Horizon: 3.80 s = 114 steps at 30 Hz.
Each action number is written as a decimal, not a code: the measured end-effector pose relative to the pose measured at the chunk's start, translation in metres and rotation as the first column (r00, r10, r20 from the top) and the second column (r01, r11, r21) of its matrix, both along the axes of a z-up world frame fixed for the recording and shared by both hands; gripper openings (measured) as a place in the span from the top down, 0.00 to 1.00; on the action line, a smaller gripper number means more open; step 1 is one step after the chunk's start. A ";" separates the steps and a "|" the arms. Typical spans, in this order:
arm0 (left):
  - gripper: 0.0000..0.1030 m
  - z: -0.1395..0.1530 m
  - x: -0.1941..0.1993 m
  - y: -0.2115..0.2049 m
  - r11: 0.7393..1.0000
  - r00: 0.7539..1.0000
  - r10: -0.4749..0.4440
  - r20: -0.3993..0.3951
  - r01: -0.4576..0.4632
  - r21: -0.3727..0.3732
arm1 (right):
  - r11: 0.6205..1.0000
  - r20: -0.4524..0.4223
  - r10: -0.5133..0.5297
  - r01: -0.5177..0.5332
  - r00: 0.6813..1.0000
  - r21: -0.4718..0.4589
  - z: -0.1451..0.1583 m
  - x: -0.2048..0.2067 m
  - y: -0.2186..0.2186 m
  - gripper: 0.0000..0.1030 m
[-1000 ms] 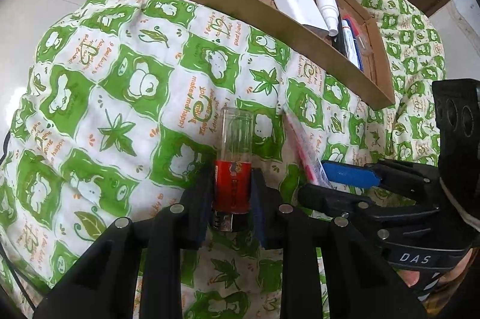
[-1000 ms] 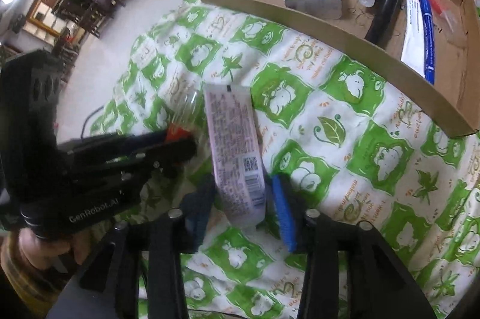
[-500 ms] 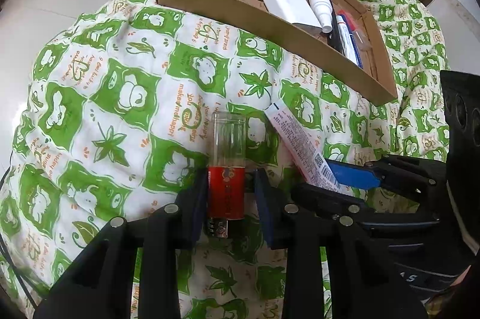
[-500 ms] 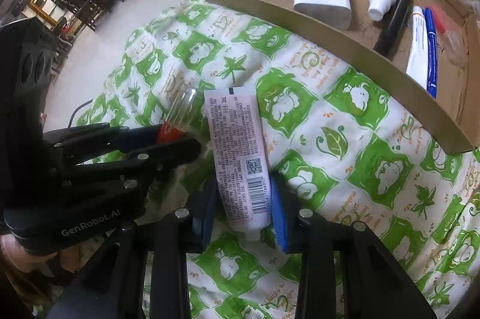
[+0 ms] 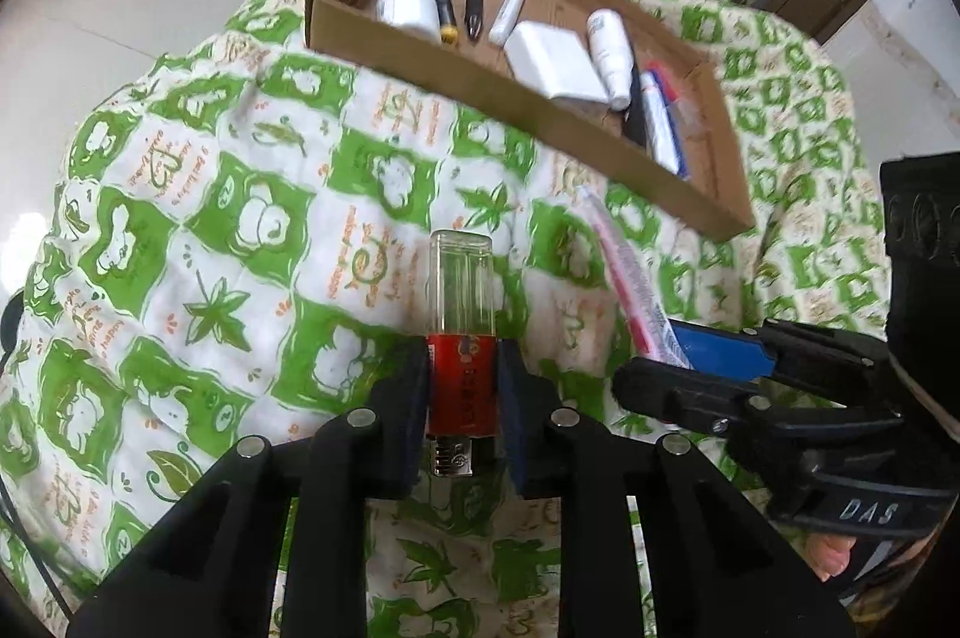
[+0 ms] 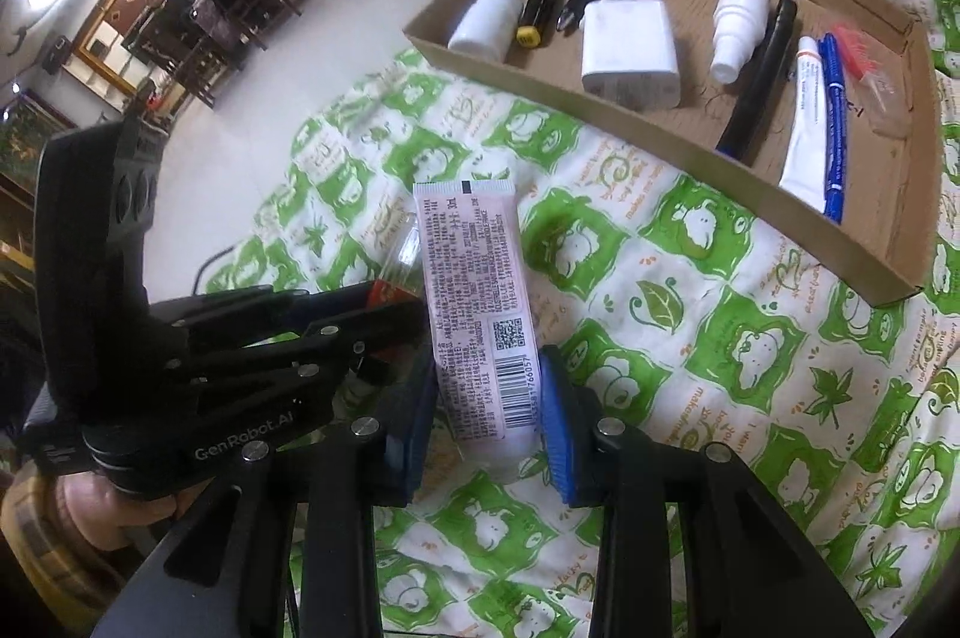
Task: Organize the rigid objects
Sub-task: 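Carry the vial with left tool while right tool carries the barcode tube over the tray, then lower the vial and barcode tube into the tray and open both tools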
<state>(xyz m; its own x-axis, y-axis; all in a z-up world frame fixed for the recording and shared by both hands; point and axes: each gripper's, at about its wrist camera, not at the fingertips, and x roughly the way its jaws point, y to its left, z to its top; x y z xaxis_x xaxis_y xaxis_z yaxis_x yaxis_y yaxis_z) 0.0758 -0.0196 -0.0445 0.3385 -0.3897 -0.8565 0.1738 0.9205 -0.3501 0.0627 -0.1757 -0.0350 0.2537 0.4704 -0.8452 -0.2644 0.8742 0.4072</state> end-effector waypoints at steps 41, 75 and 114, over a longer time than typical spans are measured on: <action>0.82 0.068 0.048 -0.045 0.995 0.989 -0.092 0.115 0.096 -0.027 | 0.883 -0.061 -0.417 0.420 0.907 0.211 0.017 0.025 -0.123 0.71; 0.82 0.056 0.151 -0.111 0.950 0.956 -0.258 0.137 0.225 0.217 | 0.847 -0.232 -0.481 0.517 0.845 0.126 -0.020 0.105 -0.147 0.72; 0.81 0.005 0.214 -0.138 0.937 0.964 -0.261 0.043 0.243 0.250 | 0.853 -0.234 -0.446 0.489 0.864 0.180 -0.026 0.124 -0.133 0.71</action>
